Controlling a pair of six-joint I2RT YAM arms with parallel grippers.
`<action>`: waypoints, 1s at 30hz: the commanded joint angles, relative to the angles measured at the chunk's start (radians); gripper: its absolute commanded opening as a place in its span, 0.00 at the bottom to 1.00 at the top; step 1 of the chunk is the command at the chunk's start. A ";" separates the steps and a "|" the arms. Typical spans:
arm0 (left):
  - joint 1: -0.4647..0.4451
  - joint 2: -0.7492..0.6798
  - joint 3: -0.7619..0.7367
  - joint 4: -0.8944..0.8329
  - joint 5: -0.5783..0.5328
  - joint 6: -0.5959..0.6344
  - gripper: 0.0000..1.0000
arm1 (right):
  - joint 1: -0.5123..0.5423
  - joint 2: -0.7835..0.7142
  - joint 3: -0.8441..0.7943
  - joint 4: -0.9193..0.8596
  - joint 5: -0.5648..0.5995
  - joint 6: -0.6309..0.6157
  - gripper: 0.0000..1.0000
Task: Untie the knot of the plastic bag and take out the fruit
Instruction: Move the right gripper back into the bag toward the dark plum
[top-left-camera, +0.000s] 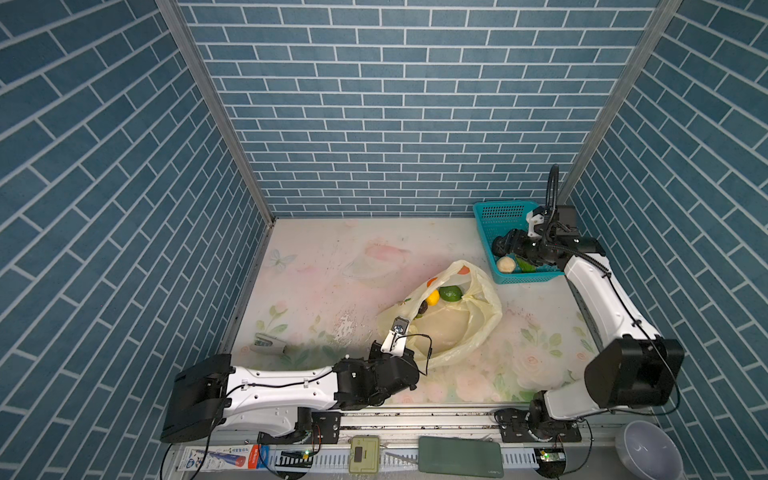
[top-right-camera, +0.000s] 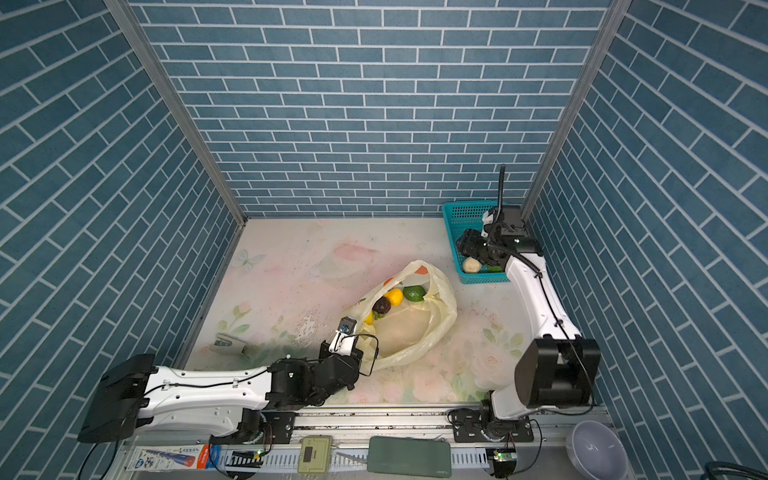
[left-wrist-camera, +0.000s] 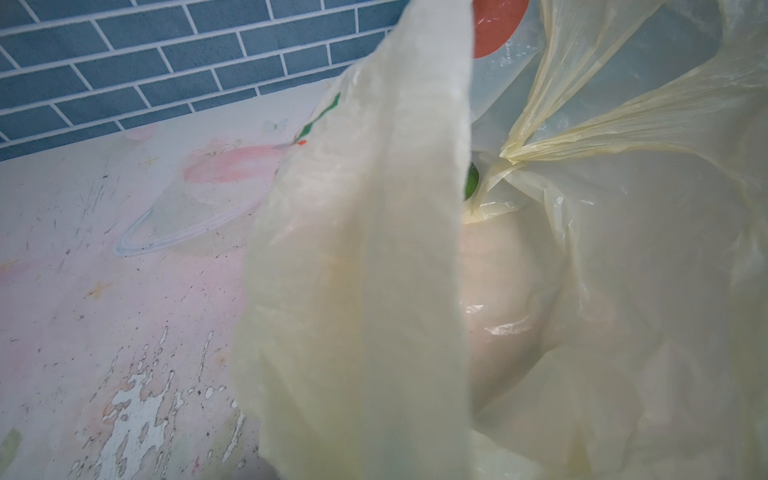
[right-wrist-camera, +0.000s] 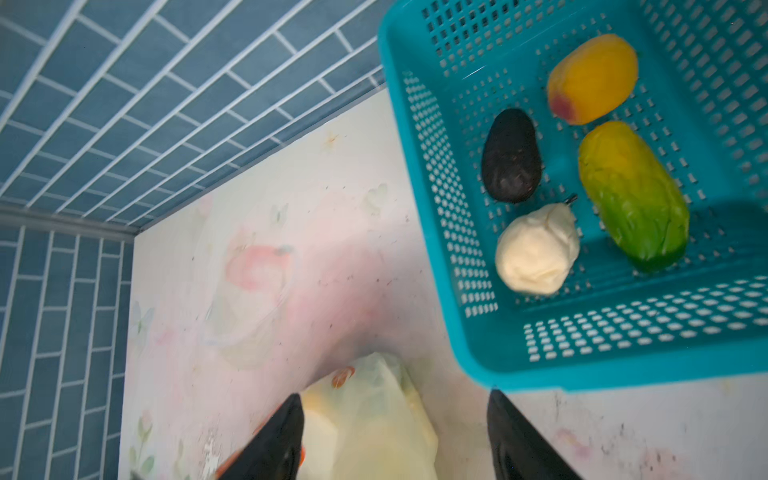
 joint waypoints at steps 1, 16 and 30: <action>0.006 -0.018 -0.027 0.019 0.009 0.018 0.00 | 0.100 -0.126 -0.093 -0.096 -0.004 0.011 0.68; 0.061 -0.076 -0.111 0.121 0.072 0.101 0.00 | 0.631 -0.271 -0.361 0.024 0.243 0.109 0.65; 0.093 -0.118 -0.141 0.194 0.044 0.146 0.00 | 0.828 -0.189 -0.633 0.230 0.391 0.047 0.60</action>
